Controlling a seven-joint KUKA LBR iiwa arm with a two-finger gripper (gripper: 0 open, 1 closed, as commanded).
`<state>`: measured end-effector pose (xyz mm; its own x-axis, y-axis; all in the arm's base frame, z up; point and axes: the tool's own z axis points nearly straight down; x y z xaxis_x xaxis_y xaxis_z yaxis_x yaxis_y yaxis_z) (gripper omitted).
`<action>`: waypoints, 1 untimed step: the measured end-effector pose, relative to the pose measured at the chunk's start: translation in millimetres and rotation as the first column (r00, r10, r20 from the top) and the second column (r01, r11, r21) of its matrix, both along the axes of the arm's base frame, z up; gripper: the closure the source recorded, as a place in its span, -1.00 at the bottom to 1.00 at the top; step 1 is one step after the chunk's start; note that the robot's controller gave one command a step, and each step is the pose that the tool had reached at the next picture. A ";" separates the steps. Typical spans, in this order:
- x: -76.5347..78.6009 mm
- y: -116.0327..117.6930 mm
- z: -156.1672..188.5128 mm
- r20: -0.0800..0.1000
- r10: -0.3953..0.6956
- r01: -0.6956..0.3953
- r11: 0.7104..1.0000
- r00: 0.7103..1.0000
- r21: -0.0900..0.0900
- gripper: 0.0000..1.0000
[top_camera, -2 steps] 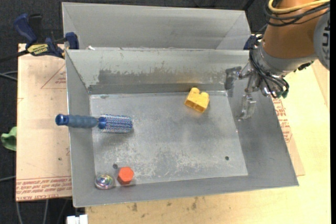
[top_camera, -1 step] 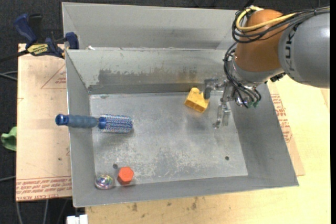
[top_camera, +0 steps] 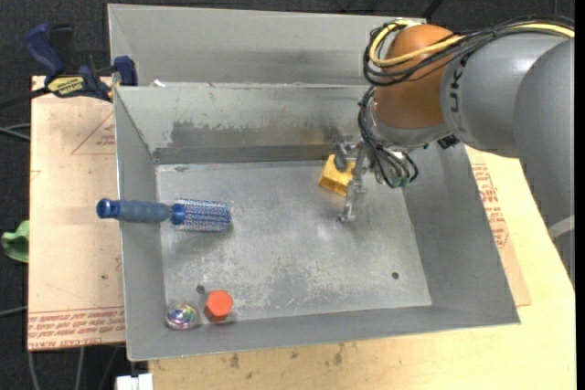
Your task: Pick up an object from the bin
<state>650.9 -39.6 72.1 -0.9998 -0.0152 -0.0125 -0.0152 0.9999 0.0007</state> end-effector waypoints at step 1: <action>5.8 -14.6 -0.4 -0.008 -0.158 0.158 0.987 0.987 0.001 -1.00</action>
Offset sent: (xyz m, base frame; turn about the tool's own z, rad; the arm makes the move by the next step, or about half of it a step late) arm 0.0043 -0.0156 -0.0021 0.1610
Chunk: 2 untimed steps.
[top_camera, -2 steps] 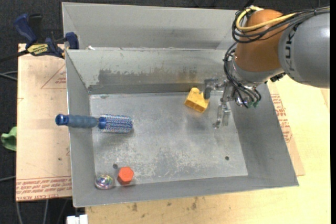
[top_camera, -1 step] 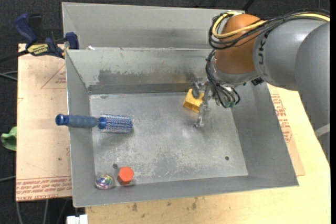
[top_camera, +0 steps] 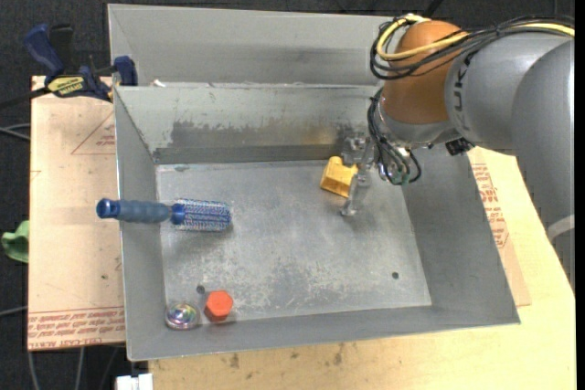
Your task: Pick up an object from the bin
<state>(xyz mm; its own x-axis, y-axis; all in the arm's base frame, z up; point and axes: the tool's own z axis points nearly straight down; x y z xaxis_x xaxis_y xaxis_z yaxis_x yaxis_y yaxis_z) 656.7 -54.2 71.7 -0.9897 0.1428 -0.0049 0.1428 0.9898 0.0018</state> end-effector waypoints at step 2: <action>-1.1 27.3 3.2 0.004 -0.090 0.090 0.996 0.996 0.000 1.00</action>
Offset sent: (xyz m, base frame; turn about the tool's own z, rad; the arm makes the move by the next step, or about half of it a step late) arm -0.0045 0.0267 -0.0017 0.0936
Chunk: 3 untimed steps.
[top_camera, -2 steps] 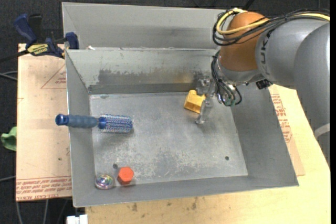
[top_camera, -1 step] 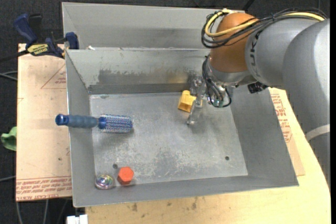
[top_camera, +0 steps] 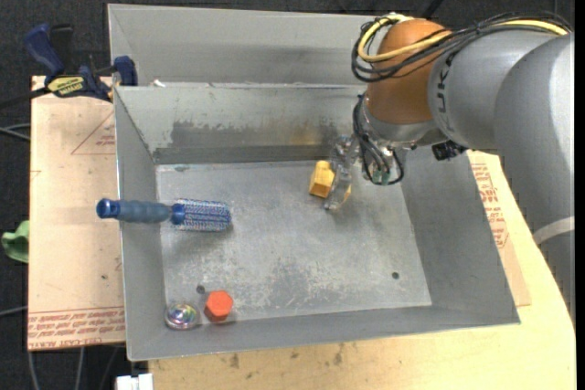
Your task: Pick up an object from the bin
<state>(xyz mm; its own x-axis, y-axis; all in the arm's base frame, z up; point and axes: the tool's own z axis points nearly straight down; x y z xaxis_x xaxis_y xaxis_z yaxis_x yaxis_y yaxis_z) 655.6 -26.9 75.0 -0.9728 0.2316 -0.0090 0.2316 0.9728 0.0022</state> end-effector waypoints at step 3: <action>-1.8 0.2 -3.4 -0.004 0.000 0.000 1.000 1.000 0.000 -1.00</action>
Offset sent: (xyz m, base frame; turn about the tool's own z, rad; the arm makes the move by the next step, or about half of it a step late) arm 0.0000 0.0000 0.0000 0.0000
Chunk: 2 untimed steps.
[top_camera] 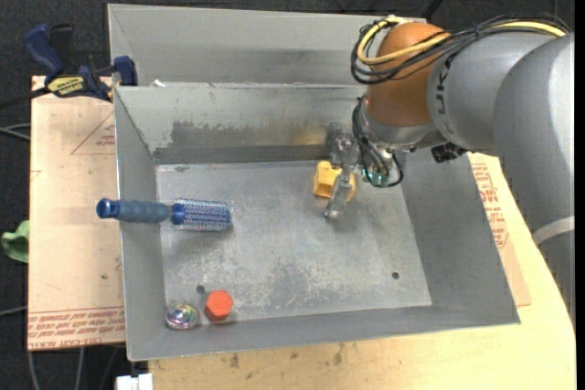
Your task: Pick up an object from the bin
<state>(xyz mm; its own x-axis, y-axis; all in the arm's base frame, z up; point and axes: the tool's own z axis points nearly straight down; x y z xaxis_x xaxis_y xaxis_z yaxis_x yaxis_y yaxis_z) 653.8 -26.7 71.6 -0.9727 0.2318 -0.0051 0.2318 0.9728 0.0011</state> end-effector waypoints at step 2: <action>-4.9 25.9 15.0 0.005 0.331 -0.331 0.944 0.944 0.000 1.00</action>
Offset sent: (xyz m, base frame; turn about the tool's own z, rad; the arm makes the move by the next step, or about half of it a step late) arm -0.0079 0.0250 0.0112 -0.3397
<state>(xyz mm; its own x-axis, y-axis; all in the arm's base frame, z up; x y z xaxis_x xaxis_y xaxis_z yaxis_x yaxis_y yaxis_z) 648.9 -0.7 86.6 -0.9946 -0.1030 -0.0099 -0.1030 0.9947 0.0017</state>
